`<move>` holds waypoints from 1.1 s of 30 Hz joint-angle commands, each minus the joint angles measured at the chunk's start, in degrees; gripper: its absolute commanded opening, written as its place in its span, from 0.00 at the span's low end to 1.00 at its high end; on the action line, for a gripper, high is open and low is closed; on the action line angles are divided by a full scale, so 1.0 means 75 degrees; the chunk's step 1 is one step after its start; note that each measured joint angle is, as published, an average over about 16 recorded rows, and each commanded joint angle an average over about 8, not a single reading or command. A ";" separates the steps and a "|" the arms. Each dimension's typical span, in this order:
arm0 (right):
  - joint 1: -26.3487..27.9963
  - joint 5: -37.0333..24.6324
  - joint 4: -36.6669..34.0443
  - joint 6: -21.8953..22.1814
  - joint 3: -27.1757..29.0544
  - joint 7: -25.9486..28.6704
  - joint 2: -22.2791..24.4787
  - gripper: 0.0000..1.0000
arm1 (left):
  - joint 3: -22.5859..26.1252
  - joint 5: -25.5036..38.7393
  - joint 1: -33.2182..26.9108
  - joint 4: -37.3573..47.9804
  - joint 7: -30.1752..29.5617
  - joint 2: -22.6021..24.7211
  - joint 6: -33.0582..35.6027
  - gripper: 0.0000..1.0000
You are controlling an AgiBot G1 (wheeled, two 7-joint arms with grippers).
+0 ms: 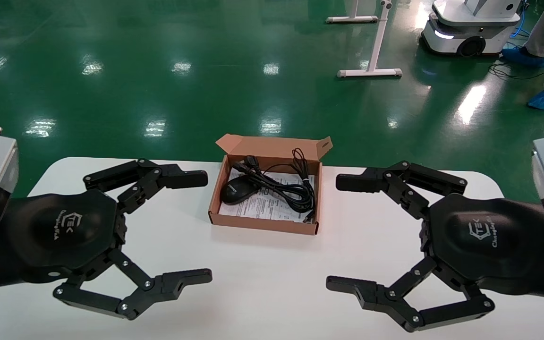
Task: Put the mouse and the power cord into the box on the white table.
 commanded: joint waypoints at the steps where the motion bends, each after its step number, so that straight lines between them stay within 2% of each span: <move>1: 0.0000 0.0000 0.0000 0.0000 0.0000 0.0000 0.0000 1.00 | 0.0000 0.0000 0.0000 0.0000 0.0000 0.0000 0.0000 1.00; 33: 0.0000 0.0000 0.0000 0.0000 0.0000 0.0000 0.0000 1.00 | 0.0000 0.0000 0.0000 0.0000 0.0000 0.0000 0.0000 1.00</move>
